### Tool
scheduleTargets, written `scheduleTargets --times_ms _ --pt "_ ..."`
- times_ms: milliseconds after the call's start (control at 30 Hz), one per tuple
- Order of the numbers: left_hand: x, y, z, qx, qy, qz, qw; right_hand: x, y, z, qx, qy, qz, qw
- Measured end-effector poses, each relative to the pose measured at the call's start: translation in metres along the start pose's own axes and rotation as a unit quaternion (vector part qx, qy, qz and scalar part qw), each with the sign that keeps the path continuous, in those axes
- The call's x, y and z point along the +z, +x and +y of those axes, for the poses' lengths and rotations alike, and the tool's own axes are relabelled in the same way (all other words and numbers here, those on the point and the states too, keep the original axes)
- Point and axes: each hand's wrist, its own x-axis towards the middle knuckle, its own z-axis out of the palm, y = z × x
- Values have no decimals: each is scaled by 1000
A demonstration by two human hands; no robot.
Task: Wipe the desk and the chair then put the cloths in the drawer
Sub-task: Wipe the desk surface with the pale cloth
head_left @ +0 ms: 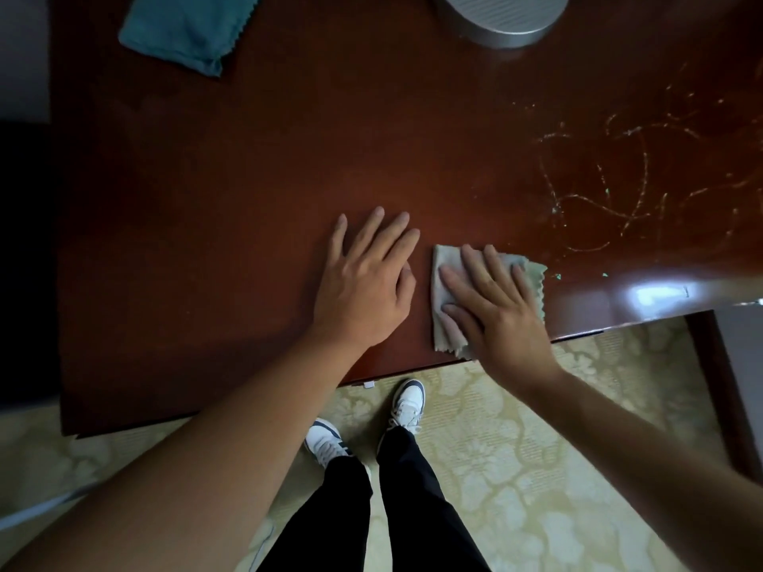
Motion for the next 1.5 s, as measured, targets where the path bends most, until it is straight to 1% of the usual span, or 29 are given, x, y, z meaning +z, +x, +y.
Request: scheduleTargets --times_ms 33,100,167,233,300,400,467,533,567,600,667,733,800,900,1000,1067,1133,1167,1233,1300,1333,1433,1500 --pt "0 0 0 2 1 -1 1000 -1 8 6 -5 1 -5 1000" --pt "0 0 0 2 0 -2 1000 -3 40 24 13 -21 -6 1000" --pt "-1 -1 0 1 4 -5 1000 -8 85 47 67 -30 14 997" --pt "-1 -1 1 1 6 -5 1000 -13 123 60 121 -20 9 992" --pt "0 0 1 3 7 -1 1000 -11 129 50 131 5 8 991" --pt "0 0 0 0 1 -2 1000 -1 73 9 54 4 29 998" --pt "-2 0 0 -2 0 -6 1000 1 32 -5 2 -6 18 1000" --pt "-3 0 1 -1 -4 -7 1000 -3 38 11 -41 -3 -8 999" --pt "-3 0 1 0 -5 -7 1000 -6 55 23 -42 -7 -16 999" --pt "-3 0 1 -2 -5 -7 1000 -9 77 34 -30 -13 -15 999" --pt "-4 1 1 -5 1 -5 1000 -14 125 52 34 -11 -6 999" --pt "-4 1 1 -5 2 -1 1000 -12 153 54 87 -12 5 996" --pt "-3 1 1 -4 -2 5 1000 -5 147 38 92 -12 22 995" --pt "-3 1 2 -9 -20 21 1000 6 91 -4 41 15 32 999" --pt "-5 1 0 -19 -48 40 998 12 42 -35 34 53 29 998" --pt "-7 -1 -1 -21 -61 38 997 8 47 -29 3 43 15 999" --pt "-9 1 -1 -19 -62 35 997 3 78 -7 -17 3 9 1000" --pt "-9 1 -1 -18 -59 35 997 0 99 7 0 -3 16 1000" --pt "-9 1 -1 -14 -58 31 998 -6 137 29 74 0 23 997" --pt "-10 1 -2 -14 -60 27 998 -5 147 22 120 6 22 992" --pt "-10 1 -2 -15 -64 24 998 -2 139 9 115 4 27 993" --pt "-15 1 -2 -22 -74 18 997 10 84 -35 52 16 28 998" --pt "-18 0 -2 -14 -73 10 997 13 57 -48 48 31 13 998"
